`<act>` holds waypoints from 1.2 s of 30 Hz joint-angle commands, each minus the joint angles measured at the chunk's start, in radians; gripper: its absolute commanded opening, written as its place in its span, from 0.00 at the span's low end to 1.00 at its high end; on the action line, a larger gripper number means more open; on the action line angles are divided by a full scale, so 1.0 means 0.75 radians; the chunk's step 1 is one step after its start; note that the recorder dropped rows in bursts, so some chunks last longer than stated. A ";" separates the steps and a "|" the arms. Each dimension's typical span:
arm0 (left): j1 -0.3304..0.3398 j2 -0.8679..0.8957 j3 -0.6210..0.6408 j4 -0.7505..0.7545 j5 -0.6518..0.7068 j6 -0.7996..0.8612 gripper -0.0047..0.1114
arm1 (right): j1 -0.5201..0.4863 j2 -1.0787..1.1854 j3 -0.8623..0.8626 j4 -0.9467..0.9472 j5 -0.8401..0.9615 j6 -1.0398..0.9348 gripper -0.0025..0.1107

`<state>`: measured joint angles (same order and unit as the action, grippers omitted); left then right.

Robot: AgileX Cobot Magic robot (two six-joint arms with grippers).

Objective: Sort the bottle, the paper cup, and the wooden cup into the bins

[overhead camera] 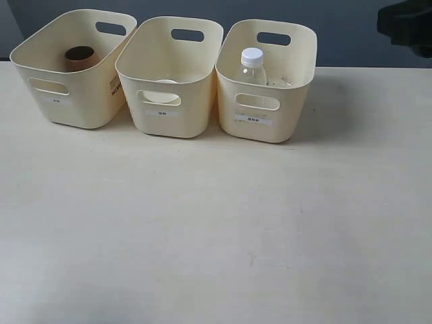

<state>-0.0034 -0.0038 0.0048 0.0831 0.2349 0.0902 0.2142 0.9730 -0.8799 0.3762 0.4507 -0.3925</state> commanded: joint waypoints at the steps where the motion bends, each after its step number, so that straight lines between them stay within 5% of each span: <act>1: -0.001 0.005 -0.006 -0.003 -0.004 -0.002 0.04 | -0.007 -0.007 0.008 0.005 -0.006 0.004 0.44; 8: -0.001 0.005 -0.006 -0.003 -0.004 -0.002 0.04 | -0.004 -0.045 0.008 0.004 -0.003 0.004 0.44; 18: -0.001 0.005 -0.006 -0.003 -0.004 -0.002 0.04 | -0.007 -0.512 0.054 -0.051 0.010 -0.006 0.44; 36: -0.001 0.005 -0.006 -0.003 -0.004 -0.002 0.04 | -0.286 -1.297 1.007 0.097 -0.300 0.034 0.44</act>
<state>-0.0034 -0.0038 0.0048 0.0831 0.2349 0.0902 0.0315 0.0258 -0.1870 0.4293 0.2642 -0.3693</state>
